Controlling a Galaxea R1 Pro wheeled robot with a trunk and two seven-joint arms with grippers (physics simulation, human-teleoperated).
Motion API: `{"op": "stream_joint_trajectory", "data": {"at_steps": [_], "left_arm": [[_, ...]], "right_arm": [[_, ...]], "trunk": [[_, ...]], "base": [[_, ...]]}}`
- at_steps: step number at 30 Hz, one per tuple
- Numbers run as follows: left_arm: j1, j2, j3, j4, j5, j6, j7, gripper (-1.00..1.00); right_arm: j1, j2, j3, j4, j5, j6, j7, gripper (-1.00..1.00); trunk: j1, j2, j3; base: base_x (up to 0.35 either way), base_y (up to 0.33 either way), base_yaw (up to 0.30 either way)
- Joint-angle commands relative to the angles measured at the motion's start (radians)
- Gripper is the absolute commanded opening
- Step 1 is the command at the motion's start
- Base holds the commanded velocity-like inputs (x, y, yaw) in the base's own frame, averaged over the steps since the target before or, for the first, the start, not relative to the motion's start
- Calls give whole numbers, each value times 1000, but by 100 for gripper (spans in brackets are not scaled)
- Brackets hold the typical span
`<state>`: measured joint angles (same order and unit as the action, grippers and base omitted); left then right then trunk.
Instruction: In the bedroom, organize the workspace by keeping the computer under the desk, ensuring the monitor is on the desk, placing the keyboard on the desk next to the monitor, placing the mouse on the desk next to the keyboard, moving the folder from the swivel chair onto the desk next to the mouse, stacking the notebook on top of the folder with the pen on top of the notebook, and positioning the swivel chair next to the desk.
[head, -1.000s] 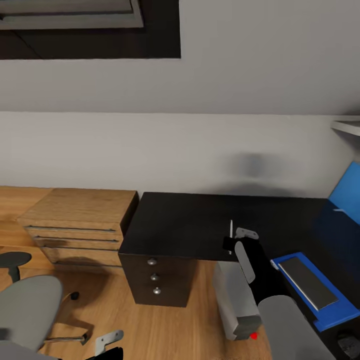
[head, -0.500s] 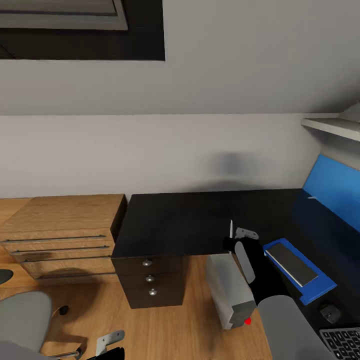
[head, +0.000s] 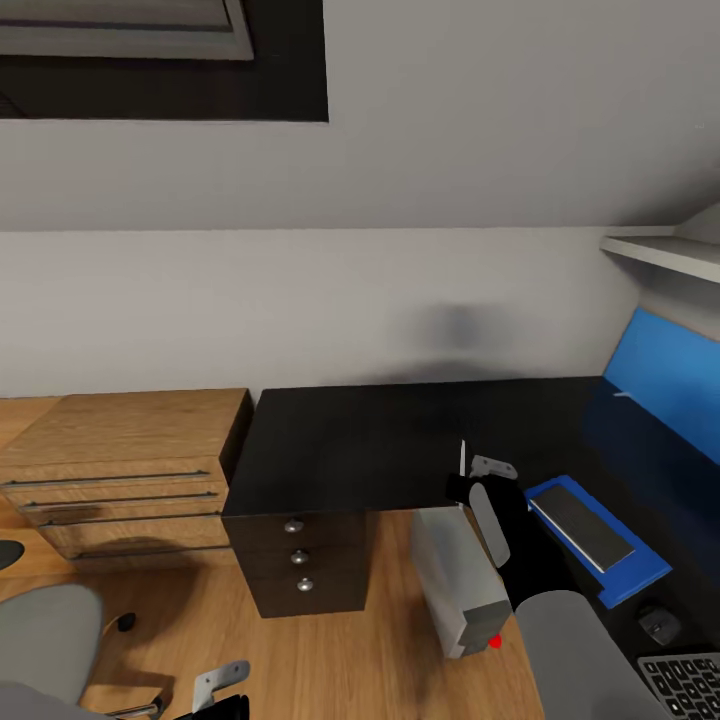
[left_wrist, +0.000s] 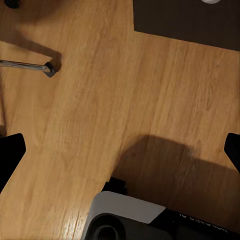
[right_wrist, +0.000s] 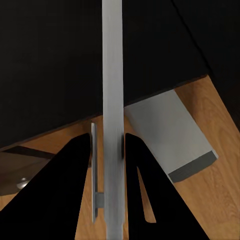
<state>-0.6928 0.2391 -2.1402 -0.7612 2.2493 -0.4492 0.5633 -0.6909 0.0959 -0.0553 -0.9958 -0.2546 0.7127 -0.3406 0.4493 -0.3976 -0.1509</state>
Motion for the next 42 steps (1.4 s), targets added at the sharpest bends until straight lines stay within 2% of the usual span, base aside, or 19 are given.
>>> {"op": "stream_joint_trajectory", "data": {"at_steps": [1, 13, 21, 24, 27, 33, 42], "left_arm": [[-2, 0, -4, -3, 4, -5, 1, 100], [-2, 0, -4, -3, 4, -5, 1, 100], [-2, 2, -4, -3, 10, -5, 1, 100], [-2, 2, -4, -2, 10, -5, 1, 100], [-2, 2, -4, -1, 10, -4, 1, 100], [-2, 2, -4, -1, 10, -3, 1, 100], [-2, 2, -4, -1, 10, -3, 1, 100]], "right_arm": [[-1, 1, -1, -1, -11, 2, -8, -100], [-1, 1, -1, -1, -12, 2, -7, -100], [-1, -1, -3, -1, -12, 2, -8, -100], [-1, -20, -4, -1, -13, 3, -8, -100], [-1, -29, -6, -1, -15, 4, -8, -100], [-1, -34, -31, -1, -15, 5, -8, -100], [-1, -46, -39, 0, -13, 4, -7, -100]], "trunk": [[1, -2, -2], [1, -2, -2], [1, -2, -2], [1, -2, -2], [1, -2, -2], [1, -2, -2], [1, -2, -2]], "base": [[0, 0, -6], [0, 0, -228], [0, 0, -50], [0, 0, -1], [0, 0, -72], [0, 0, -226], [0, 0, -282]]}}
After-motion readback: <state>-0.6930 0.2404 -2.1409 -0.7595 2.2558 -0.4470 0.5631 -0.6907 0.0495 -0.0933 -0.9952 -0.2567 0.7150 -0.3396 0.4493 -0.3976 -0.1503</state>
